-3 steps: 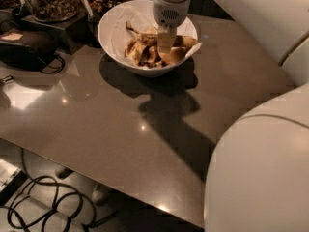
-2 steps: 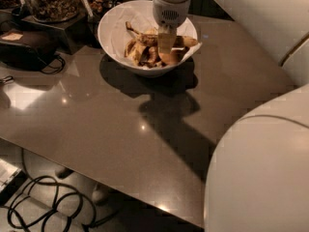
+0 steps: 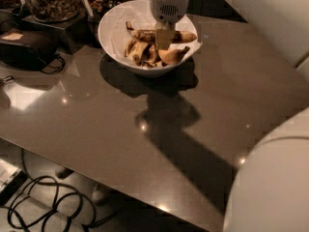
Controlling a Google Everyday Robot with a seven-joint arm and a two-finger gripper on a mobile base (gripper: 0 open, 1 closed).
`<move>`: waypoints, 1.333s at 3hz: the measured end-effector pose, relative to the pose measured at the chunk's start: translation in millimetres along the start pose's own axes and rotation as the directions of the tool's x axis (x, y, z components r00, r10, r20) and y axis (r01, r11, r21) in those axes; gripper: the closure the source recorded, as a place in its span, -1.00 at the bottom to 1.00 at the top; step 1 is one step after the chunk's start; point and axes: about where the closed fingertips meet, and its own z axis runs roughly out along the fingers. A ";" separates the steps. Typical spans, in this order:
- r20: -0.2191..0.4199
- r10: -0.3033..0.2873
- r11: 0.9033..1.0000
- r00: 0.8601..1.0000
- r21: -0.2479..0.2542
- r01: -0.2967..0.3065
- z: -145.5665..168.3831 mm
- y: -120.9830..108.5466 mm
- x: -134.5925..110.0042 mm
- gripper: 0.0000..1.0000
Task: Pick banana from white bowl
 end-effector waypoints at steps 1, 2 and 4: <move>0.049 -0.050 0.999 0.998 -0.003 0.050 -21.2 26.8 -8.5 1.00; 0.050 -0.060 0.998 0.997 -0.014 0.061 -24.3 36.4 -6.2 1.00; 0.061 0.000 0.996 0.998 -0.091 0.006 -62.1 113.3 -12.9 1.00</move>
Offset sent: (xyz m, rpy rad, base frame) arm -0.0247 0.0064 0.0088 0.0220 0.0023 0.0485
